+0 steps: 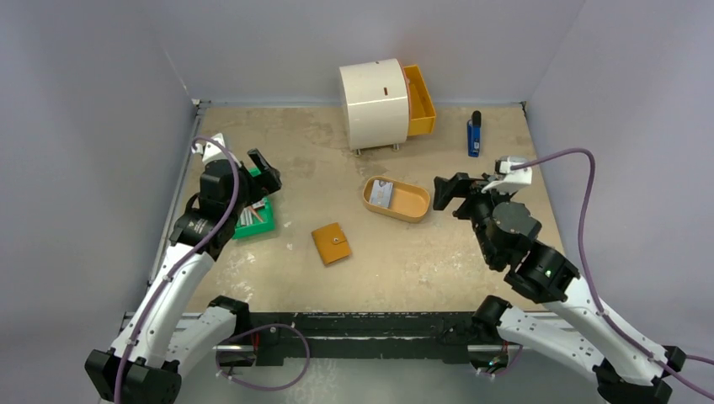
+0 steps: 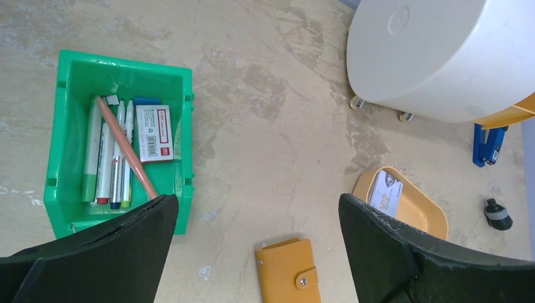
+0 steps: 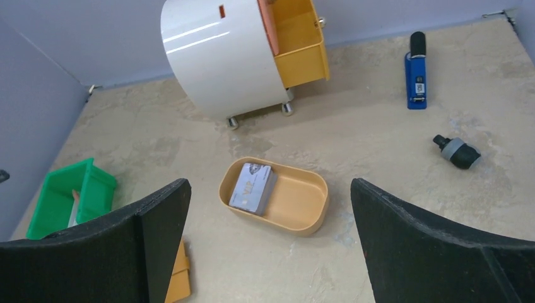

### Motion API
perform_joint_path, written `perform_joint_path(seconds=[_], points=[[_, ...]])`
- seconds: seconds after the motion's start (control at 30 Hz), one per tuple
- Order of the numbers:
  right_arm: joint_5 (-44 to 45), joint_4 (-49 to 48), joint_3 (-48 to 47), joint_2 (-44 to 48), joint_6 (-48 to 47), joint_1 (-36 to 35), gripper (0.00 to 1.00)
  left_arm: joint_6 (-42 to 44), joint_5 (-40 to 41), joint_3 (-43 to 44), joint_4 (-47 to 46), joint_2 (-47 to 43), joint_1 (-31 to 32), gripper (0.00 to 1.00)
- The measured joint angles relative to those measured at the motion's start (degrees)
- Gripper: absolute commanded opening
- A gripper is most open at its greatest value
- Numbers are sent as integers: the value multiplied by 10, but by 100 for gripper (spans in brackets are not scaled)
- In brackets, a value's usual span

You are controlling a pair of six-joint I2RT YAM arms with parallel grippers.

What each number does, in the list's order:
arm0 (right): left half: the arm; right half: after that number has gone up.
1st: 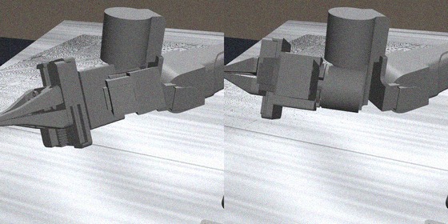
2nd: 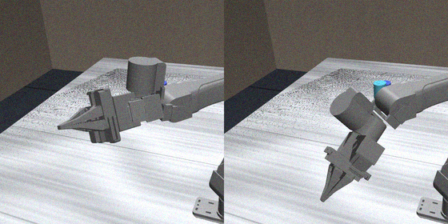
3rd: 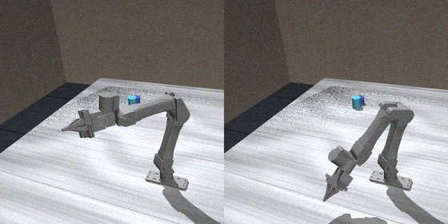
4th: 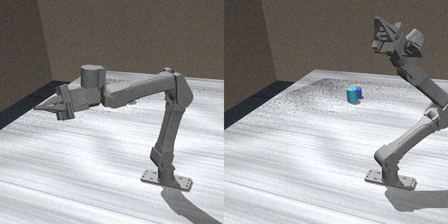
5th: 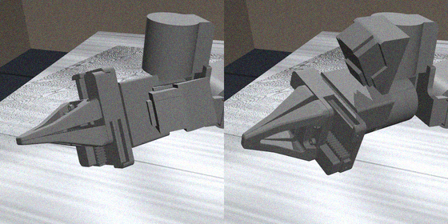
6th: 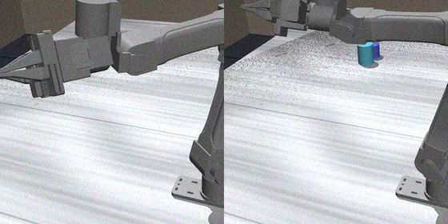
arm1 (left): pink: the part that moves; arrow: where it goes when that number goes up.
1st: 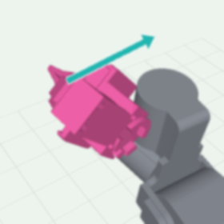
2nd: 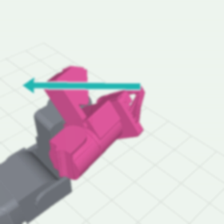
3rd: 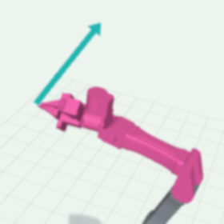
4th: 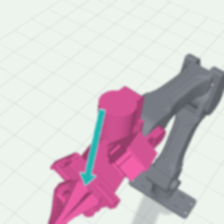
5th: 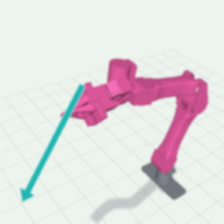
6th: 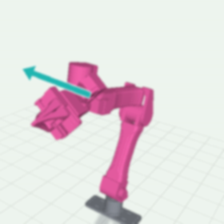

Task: Put the credit cards into the card holder
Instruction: Open the card holder at the center of the board.

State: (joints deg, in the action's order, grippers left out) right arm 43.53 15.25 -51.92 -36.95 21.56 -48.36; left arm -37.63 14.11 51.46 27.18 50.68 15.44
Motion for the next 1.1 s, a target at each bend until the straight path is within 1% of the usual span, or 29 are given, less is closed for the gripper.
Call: perform_joint_path(seconds=[0.1,0.23,0.3,0.5,0.6,0.7,0.77,0.83,0.9,1.03,1.1], points=[[-22,3,-8,-23,-5,0,99,5,4,-1,-2,-1,0,100],[-49,39,-66,-88,-5,0,99,4,16,-12,-4,-6,0,100],[-75,41,-81,-112,-11,0,99,3,19,-25,-16,-17,0,100],[-158,37,-56,-105,-36,0,99,-18,33,-83,-53,-56,0,100],[-188,37,-56,-128,-30,0,99,-31,12,-87,-56,-43,0,100],[-228,26,-49,-171,-9,0,95,-40,-31,-87,-59,-9,0,99],[-256,11,-30,-208,13,0,94,-47,-65,-93,-63,12,0,99],[-279,3,-5,-241,35,-2,92,-53,-90,-107,-65,16,6,99],[-296,-3,15,-269,55,-7,92,-59,-90,-114,-60,12,35,99],[-315,-23,27,-320,86,-28,88,-78,-45,-113,-44,1,153,97],[-323,-40,27,-344,98,-40,85,-88,-31,-114,-36,-3,170,94]])
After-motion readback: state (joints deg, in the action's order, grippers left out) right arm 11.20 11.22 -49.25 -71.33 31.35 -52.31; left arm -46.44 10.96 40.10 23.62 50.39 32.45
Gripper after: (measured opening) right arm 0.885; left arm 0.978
